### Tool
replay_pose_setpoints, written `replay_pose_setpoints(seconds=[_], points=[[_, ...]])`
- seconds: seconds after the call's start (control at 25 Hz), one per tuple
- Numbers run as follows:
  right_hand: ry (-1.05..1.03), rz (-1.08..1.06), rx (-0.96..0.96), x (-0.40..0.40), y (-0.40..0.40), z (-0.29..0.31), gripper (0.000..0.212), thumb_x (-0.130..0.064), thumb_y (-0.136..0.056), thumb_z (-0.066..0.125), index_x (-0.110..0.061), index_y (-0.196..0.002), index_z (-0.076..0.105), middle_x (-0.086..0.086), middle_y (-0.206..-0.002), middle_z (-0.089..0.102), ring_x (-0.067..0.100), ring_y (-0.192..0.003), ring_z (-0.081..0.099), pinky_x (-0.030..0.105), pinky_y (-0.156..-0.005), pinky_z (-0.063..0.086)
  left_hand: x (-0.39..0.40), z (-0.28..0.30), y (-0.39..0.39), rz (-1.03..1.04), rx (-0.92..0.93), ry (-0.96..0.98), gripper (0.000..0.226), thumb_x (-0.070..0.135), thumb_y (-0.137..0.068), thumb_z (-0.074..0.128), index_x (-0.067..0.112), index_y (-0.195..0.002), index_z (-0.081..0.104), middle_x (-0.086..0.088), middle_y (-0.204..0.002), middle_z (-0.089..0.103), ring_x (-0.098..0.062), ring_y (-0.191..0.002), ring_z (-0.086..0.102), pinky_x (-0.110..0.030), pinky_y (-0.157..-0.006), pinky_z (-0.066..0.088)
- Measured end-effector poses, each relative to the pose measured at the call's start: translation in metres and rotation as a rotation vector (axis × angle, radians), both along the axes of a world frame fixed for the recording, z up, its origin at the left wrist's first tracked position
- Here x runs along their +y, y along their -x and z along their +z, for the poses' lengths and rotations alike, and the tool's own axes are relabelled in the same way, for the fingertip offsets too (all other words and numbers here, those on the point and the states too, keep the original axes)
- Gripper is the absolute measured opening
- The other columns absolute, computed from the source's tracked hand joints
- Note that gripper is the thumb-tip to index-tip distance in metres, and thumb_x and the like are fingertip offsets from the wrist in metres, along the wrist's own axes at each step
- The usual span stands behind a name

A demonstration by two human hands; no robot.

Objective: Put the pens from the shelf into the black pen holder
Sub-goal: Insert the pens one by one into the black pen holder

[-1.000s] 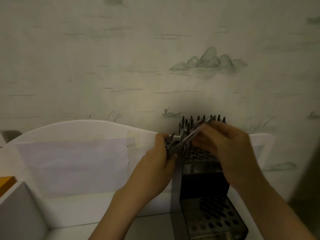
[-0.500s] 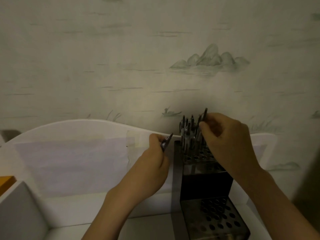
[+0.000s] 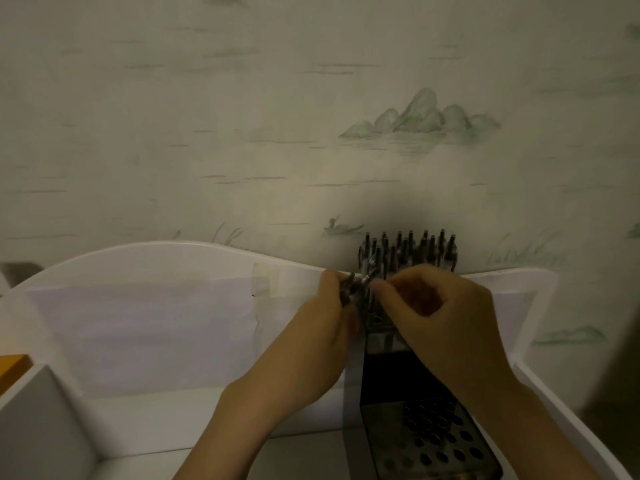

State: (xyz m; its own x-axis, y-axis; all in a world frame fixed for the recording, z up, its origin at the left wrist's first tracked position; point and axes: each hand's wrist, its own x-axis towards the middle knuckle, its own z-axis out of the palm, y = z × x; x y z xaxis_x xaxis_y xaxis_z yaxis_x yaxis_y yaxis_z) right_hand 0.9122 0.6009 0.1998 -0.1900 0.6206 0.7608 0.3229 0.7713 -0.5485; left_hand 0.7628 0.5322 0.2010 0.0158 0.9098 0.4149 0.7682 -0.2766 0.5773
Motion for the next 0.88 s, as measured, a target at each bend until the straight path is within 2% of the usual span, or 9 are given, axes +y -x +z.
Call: replay_pose_setpoints(seconds=[0.16,0.28,0.36,0.44,0.52,0.64,0.72,0.8,0.88], points=[[0.308,0.209,0.147,-0.003,0.005,-0.003,0.007,-0.023,-0.08,0.073,-0.022,-0.087,0.075,-0.01,-0.078,0.074,0.003,-0.073,0.07,0.025,-0.072,0.058,0.002,0.001,-0.015,0.004,-0.027,-0.106,0.021,0.019,-0.101,0.037,0.012,-0.121,0.039,-0.004,-0.086,0.064,-0.007,-0.067,0.053,-0.01,-0.061,0.042],[0.493,0.303,0.354,0.002,-0.004,0.006,0.011,-0.014,-0.084,0.069,-0.012,-0.093,0.074,0.001,-0.085,0.076,0.017,-0.083,0.072,0.035,-0.079,0.059,0.003,-0.002,-0.016,0.023,-0.037,-0.124,0.023,0.022,-0.1,0.035,0.013,-0.12,0.041,-0.007,-0.085,0.067,-0.02,-0.07,0.062,-0.019,-0.06,0.047],[0.505,0.329,0.529,0.006,-0.017,0.02,0.013,-0.01,-0.087,0.065,-0.004,-0.097,0.07,0.008,-0.088,0.075,0.026,-0.084,0.073,0.038,-0.078,0.059,0.003,-0.004,-0.01,0.045,-0.066,-0.111,0.019,0.022,-0.1,0.035,0.016,-0.115,0.044,-0.001,-0.083,0.065,-0.015,-0.069,0.062,-0.032,-0.064,0.05],[0.397,0.274,0.599,0.01,-0.031,0.035,0.012,-0.008,-0.089,0.063,-0.003,-0.098,0.069,0.009,-0.086,0.075,0.028,-0.081,0.073,0.037,-0.075,0.059,0.002,-0.006,-0.001,0.079,-0.097,-0.105,0.015,0.022,-0.102,0.035,0.024,-0.108,0.048,0.009,-0.081,0.06,-0.005,-0.068,0.057,-0.03,-0.067,0.049],[0.221,0.166,0.536,0.013,-0.038,0.046,0.01,-0.008,-0.089,0.064,-0.007,-0.098,0.07,0.005,-0.082,0.075,0.023,-0.078,0.073,0.036,-0.074,0.059,0.001,-0.006,0.004,0.139,-0.061,-0.122,0.017,0.029,-0.102,0.035,0.035,-0.112,0.048,0.017,-0.082,0.056,-0.001,-0.07,0.055,-0.024,-0.065,0.046],[0.006,0.0,0.296,0.016,-0.035,0.049,0.012,-0.016,-0.089,0.067,-0.013,-0.099,0.07,-0.005,-0.082,0.073,0.01,-0.076,0.072,0.032,-0.074,0.059,-0.003,-0.001,0.005,0.237,0.059,-0.136,0.025,0.041,-0.101,0.034,0.05,-0.124,0.039,0.019,-0.092,0.061,0.001,-0.075,0.054,-0.016,-0.059,0.039],[-0.039,-0.066,0.194,0.019,-0.03,0.045,0.014,-0.02,-0.088,0.068,-0.013,-0.1,0.071,-0.011,-0.082,0.071,0.004,-0.074,0.07,0.023,-0.074,0.058,-0.005,0.0,0.003,0.246,0.073,-0.136,0.027,0.043,-0.101,0.034,0.05,-0.126,0.039,0.017,-0.093,0.064,0.0,-0.077,0.056,-0.02,-0.06,0.042],[-0.053,-0.084,0.161,0.022,-0.024,0.04,0.015,-0.02,-0.088,0.069,-0.013,-0.1,0.071,-0.011,-0.081,0.07,0.001,-0.074,0.068,0.017,-0.073,0.056,-0.004,-0.002,0.004,0.216,0.03,-0.146,0.022,0.04,-0.1,0.038,0.044,-0.121,0.045,0.014,-0.08,0.063,0.002,-0.067,0.056,-0.024,-0.059,0.042],[-0.05,-0.085,0.151,0.025,-0.02,0.035,0.015,-0.02,-0.088,0.069,-0.013,-0.101,0.071,-0.009,-0.081,0.071,0.001,-0.074,0.068,0.013,-0.072,0.054,-0.003,-0.003,0.005,0.222,-0.001,-0.148,0.012,0.039,-0.1,0.041,0.034,-0.107,0.049,0.012,-0.065,0.055,0.001,-0.057,0.052,-0.021,-0.052,0.033]])
